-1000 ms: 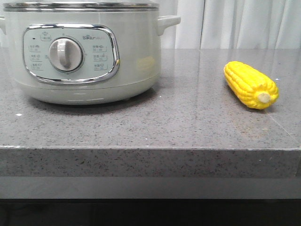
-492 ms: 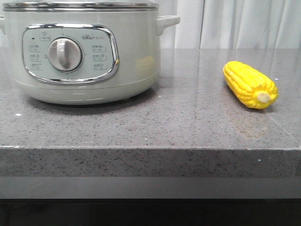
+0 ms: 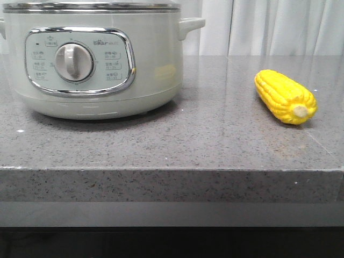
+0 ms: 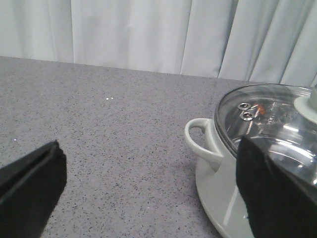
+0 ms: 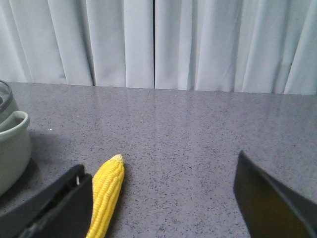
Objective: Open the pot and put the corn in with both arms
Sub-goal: 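Grasp the lid knob with the left gripper and lift the lid off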
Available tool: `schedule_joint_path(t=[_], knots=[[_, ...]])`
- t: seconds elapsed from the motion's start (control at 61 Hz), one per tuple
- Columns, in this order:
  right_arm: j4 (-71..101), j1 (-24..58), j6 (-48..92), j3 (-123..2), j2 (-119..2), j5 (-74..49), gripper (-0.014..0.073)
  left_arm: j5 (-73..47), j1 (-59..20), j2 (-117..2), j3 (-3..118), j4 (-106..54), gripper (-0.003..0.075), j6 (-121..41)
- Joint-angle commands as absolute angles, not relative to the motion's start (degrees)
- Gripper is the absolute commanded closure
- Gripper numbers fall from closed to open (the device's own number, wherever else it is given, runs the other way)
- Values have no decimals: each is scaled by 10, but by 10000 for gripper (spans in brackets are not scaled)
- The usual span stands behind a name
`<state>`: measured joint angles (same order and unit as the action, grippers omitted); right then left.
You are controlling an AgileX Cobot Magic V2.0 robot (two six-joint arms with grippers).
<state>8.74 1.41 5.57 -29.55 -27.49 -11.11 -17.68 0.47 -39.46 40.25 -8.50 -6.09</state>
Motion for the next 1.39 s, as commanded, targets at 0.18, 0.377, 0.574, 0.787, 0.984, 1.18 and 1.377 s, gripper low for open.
schedule_joint_path(t=[0.18, 0.377, 0.574, 0.787, 0.984, 1.18, 1.377], knots=[[83, 10, 56, -314, -282, -67, -20, -343, -10, -519, 613, -106, 50, -91], [83, 10, 56, -314, -282, -67, -20, -400, -91, -639, 750, -107, 50, -91], [83, 10, 56, -314, -282, -68, -20, -482, -174, -772, 909, -107, 50, -88], [83, 10, 56, -314, -282, -68, -20, -594, -214, -908, 1077, -108, 50, -84], [83, 10, 56, -314, -282, -68, -20, -622, -214, -971, 1131, -108, 51, -84], [83, 10, 56, -314, -282, -68, -20, -621, -214, -981, 1131, -108, 130, -84], [83, 10, 56, -314, -282, -68, -20, -621, -214, -981, 1131, -108, 282, -84]])
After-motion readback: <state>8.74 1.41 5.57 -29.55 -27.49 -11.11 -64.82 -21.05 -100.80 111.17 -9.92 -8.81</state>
